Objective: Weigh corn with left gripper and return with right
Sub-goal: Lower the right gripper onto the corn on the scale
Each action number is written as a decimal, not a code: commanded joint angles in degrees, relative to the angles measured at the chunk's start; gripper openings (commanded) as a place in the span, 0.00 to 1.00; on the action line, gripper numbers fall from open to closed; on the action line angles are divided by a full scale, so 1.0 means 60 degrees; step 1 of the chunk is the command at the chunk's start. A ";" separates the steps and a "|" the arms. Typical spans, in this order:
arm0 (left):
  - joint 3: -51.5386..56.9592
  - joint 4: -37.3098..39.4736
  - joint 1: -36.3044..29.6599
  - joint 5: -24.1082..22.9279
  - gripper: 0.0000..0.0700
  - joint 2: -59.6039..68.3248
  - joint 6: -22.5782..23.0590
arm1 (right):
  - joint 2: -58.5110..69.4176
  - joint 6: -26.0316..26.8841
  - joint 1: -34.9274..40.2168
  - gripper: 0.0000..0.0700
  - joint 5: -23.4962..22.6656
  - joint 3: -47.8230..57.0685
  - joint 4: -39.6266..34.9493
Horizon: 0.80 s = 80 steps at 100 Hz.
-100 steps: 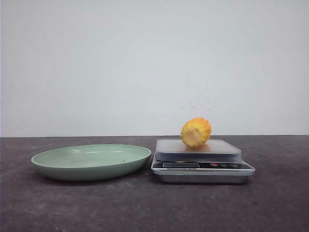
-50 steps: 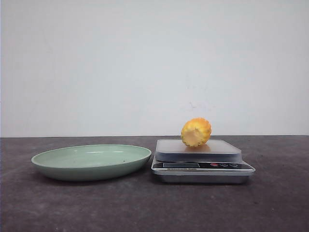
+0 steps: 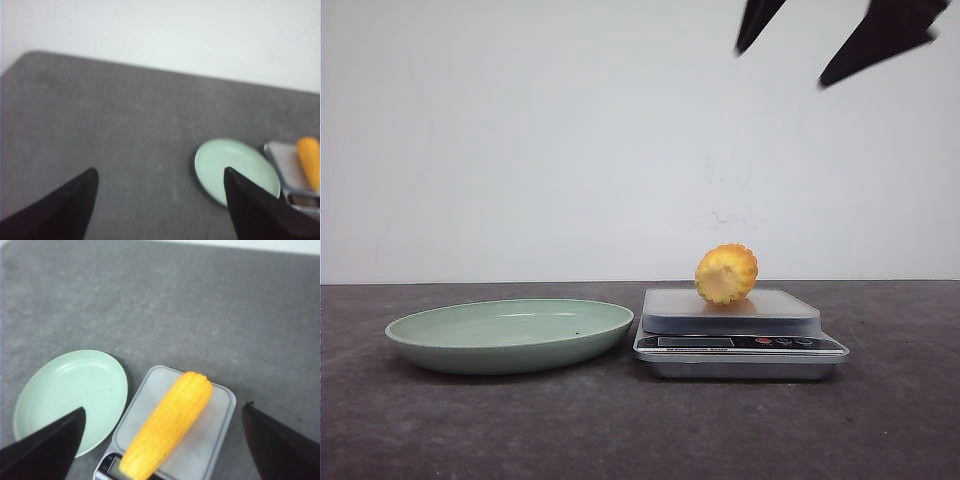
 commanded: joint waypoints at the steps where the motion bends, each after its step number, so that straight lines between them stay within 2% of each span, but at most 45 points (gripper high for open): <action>1: -0.0470 0.0106 -0.0047 0.0211 0.68 -0.0262 -0.0397 | 0.0605 0.0277 0.0186 0.90 0.0189 0.0182 0.0291; 17: -0.1592 0.0109 -0.0051 0.0474 0.68 -0.0823 -0.1056 | 0.1945 0.0525 0.0481 0.91 0.0510 0.0182 0.0984; 23: -0.1741 0.0106 -0.0051 0.0499 0.68 -0.0856 -0.1071 | 0.2430 0.0670 0.0546 0.91 0.0616 0.0182 0.1162; 31: -0.1770 0.0109 -0.0051 0.0499 0.68 -0.0856 -0.1056 | 0.3031 0.0801 0.0634 1.00 0.0882 0.0182 0.1264; 57: -0.1770 0.0102 -0.0051 0.0492 0.68 -0.0856 -0.1060 | 0.4360 0.1202 0.0703 0.99 0.1078 0.0182 0.1264; 65: -0.1770 0.0109 -0.0051 0.0481 0.68 -0.0856 -0.1060 | 0.4546 0.1293 0.0740 0.92 0.1180 0.0182 0.1231; 80: -0.1770 0.0109 -0.0051 0.0339 0.68 -0.0856 -0.1060 | 0.4575 0.1362 0.0900 0.62 0.1315 0.0182 0.1239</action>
